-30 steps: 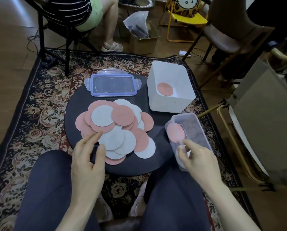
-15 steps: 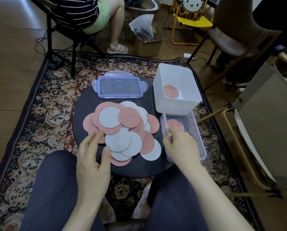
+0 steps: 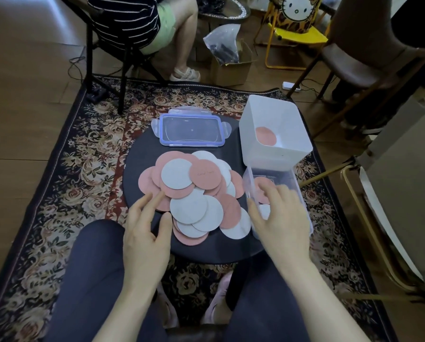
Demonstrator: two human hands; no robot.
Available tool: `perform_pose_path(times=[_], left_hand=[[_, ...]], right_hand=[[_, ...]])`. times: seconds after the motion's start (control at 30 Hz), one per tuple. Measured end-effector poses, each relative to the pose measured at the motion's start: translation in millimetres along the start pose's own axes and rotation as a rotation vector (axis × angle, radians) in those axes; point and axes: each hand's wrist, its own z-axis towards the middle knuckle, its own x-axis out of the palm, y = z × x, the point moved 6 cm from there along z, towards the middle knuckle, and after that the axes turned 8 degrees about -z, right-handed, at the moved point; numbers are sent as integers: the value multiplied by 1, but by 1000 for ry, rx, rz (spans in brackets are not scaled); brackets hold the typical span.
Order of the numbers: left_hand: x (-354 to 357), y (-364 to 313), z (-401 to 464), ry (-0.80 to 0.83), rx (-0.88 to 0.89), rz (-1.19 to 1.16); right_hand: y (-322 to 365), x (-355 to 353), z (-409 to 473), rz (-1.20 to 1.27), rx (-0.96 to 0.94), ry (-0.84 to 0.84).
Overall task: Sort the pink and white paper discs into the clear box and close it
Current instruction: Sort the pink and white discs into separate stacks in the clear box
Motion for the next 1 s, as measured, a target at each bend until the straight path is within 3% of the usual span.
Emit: perform_pose_path(times=[0.07,0.17,0.3,0.57,0.83,1.0], left_hand=[[0,2,-1,-8,2,1],[5,3,-3,7,46,53],[16,7,-1,69,156,176],[21,16,-4,89,189,304],[4,-5,-9,17,17,-82],[25,0,-15,203,-297,-371]], right_hand=[[15,-10,-11,150,-46,-110],[44,9,-23,350,-36,81],[67,41,-22,386,93,253],[76,60,-20,477,245,301],[56,49,-40,902,369,392],[67,45,-55,999,267,594]])
